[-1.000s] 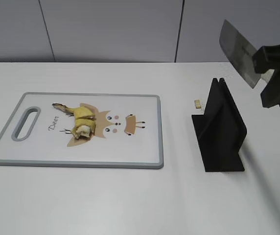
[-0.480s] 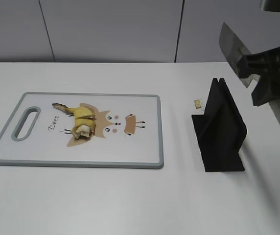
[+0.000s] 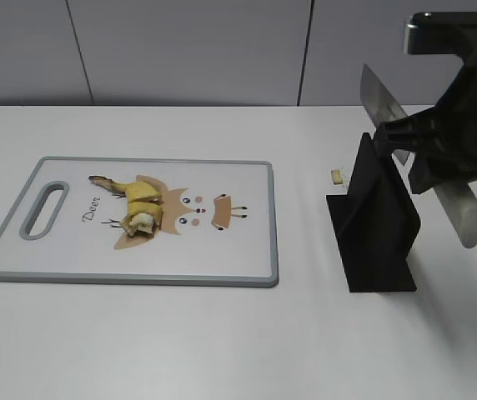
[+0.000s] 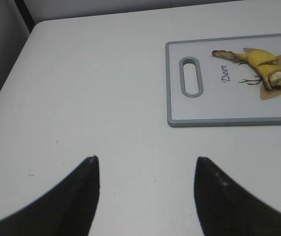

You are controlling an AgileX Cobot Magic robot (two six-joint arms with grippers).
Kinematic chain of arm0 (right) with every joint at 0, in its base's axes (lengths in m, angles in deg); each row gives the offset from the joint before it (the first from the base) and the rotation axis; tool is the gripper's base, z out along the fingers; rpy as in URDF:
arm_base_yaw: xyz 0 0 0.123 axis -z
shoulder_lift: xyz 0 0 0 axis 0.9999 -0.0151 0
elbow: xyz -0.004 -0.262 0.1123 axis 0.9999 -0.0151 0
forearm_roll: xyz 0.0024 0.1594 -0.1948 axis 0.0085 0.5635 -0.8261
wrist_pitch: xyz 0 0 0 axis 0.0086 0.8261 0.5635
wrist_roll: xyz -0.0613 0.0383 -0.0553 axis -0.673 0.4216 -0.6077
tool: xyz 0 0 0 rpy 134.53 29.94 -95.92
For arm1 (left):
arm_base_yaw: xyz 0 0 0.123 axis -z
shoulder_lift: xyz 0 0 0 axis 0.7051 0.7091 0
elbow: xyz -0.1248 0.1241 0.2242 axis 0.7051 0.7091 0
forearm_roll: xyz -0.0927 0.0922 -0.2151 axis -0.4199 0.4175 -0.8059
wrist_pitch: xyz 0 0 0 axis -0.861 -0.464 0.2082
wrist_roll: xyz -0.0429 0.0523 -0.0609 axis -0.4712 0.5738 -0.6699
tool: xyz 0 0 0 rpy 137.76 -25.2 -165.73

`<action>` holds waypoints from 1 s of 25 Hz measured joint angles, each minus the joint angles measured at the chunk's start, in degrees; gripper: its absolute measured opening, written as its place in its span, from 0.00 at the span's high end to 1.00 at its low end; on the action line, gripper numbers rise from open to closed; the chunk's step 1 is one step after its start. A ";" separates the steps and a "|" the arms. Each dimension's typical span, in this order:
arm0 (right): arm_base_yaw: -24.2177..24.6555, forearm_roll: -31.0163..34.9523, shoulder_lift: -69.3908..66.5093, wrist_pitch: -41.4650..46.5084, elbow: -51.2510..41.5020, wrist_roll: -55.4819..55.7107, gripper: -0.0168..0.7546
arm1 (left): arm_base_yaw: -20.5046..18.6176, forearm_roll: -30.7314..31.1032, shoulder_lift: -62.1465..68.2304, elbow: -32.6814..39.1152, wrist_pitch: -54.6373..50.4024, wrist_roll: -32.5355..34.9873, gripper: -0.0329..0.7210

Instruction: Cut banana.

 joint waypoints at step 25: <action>0.00 0.68 -7.59 1.00 0.00 0.13 0.76 | 0.00 0.00 0.00 0.00 0.00 -0.01 0.18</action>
